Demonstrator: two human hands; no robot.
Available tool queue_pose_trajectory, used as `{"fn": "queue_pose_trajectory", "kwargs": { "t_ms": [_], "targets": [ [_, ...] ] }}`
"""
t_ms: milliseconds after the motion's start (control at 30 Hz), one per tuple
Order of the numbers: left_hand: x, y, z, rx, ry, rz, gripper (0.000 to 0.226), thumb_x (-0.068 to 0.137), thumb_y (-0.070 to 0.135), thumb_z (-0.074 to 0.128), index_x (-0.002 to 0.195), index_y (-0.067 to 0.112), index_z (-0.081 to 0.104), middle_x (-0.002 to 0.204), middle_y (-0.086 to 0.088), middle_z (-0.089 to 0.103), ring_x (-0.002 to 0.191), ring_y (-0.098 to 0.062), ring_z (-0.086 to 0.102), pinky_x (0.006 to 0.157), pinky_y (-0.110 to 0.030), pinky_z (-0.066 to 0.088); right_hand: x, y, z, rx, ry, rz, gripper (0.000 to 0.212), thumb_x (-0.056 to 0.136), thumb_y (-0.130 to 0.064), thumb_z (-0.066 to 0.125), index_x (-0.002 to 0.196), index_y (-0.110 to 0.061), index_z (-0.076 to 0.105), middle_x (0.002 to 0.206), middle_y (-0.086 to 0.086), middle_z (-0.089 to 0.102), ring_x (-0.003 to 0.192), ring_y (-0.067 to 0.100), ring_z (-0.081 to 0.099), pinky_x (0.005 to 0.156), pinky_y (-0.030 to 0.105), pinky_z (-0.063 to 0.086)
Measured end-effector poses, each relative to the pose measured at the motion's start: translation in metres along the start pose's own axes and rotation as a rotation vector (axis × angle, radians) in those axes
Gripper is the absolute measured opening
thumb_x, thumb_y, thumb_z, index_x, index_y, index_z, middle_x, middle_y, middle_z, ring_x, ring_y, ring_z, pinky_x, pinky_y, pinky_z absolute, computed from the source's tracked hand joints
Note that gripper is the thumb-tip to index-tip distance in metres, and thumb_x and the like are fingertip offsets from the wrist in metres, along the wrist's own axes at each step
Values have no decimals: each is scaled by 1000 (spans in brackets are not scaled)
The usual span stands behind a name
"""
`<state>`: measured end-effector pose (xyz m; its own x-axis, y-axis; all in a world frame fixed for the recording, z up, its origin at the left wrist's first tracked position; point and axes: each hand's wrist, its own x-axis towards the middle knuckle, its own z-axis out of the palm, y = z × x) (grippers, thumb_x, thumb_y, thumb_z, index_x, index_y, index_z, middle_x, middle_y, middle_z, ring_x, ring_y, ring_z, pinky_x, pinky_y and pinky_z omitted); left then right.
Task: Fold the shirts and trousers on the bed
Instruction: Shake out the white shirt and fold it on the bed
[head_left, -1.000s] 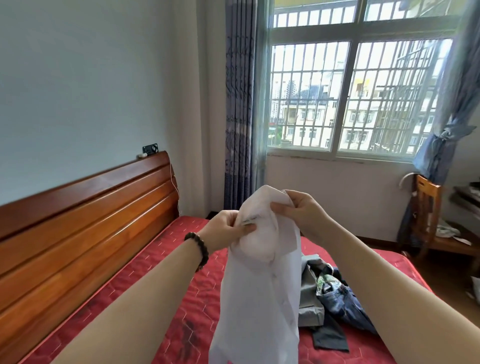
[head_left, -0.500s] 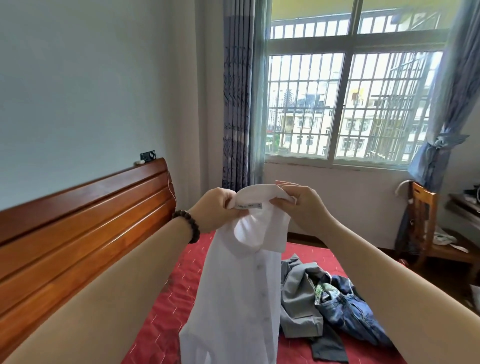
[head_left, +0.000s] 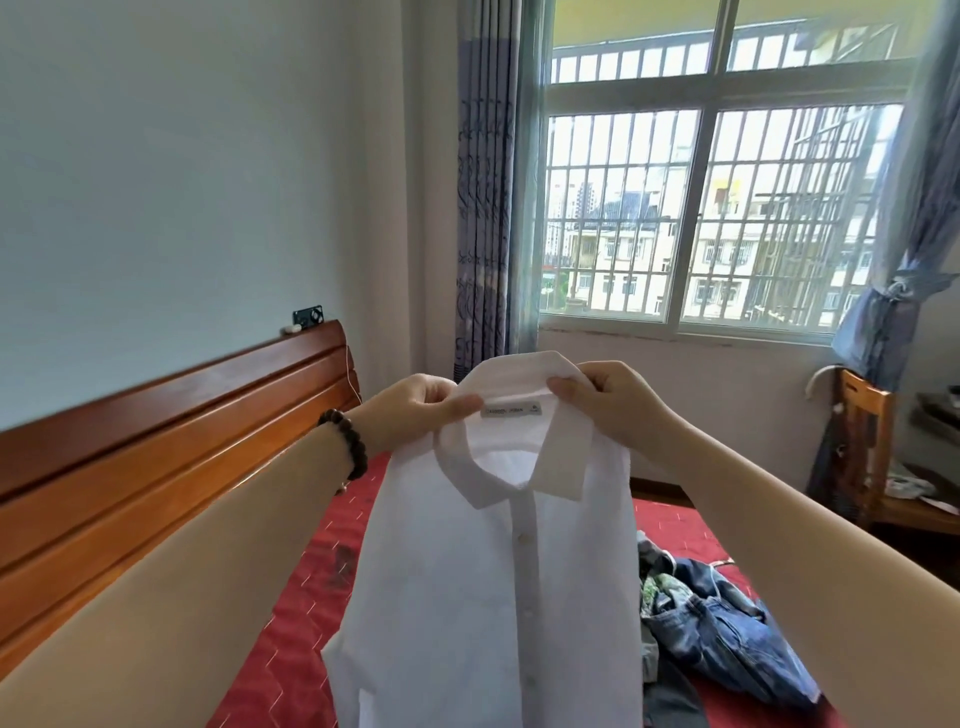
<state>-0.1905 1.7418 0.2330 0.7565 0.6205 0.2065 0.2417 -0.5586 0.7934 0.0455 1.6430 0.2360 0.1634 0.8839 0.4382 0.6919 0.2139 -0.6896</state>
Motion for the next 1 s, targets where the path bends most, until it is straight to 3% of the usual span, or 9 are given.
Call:
{"fn": "queue_pose_trajectory", "kwargs": {
  "t_ms": [100,233,367,433,567,667,767,900,1000],
  "targets": [
    [-4,5,-4,126,-133,-15,46,75,22,81,111,10,56,98,3,66,78,1,64,68,-16,51,-1,0,-7,26,21,25,47,92,-35,61,60,-8,40,57,2,33,52,15,30,51,27,23],
    [-6,6,-10,348,-227,34,40,74,13,81,111,14,64,102,2,68,87,-1,62,78,-16,50,-6,1,-17,76,-38,59,46,89,-37,65,65,-2,48,56,1,41,50,15,38,50,22,32],
    [-10,-1,-22,115,-175,37,27,82,14,75,94,-5,61,83,-19,59,75,-23,54,75,-41,46,-7,5,-38,176,-294,110,35,86,-31,70,85,3,63,73,5,60,66,17,55,63,29,47],
    [-13,-3,-23,-22,-137,17,36,82,23,72,85,-7,52,75,-15,50,70,-24,44,66,-37,40,-9,6,-49,154,-405,160,19,87,-22,69,88,-3,68,79,3,66,71,15,61,67,26,50],
    [-14,7,-15,153,82,64,30,88,23,68,68,12,49,56,11,46,53,-5,41,50,-14,36,-6,10,-49,-31,-255,108,18,84,-26,72,73,-13,66,68,1,58,64,14,52,65,30,43],
    [-7,11,-13,378,395,177,37,87,24,67,60,11,45,52,5,41,47,-5,35,48,-15,32,-2,5,-38,-41,-13,29,27,83,-29,72,74,-7,60,63,5,50,59,16,45,59,28,37],
    [-6,14,-10,429,624,332,37,85,14,63,57,8,40,50,5,35,48,-9,33,48,-17,30,-4,-1,-31,210,84,3,23,87,-24,69,77,-6,59,64,9,57,59,17,52,59,29,43],
    [-15,3,-10,192,190,43,37,88,23,63,57,8,50,50,11,45,47,-2,41,52,-13,35,-14,12,-16,-2,-107,74,18,89,-26,67,73,-18,62,62,-5,58,56,12,51,58,25,44],
    [-21,-14,-14,-139,57,-191,48,71,40,69,88,-5,66,82,-19,63,76,-25,56,76,-38,48,-20,21,-12,15,-124,103,20,88,-27,68,75,-13,63,65,1,58,59,15,50,60,28,44]
  ]
}}
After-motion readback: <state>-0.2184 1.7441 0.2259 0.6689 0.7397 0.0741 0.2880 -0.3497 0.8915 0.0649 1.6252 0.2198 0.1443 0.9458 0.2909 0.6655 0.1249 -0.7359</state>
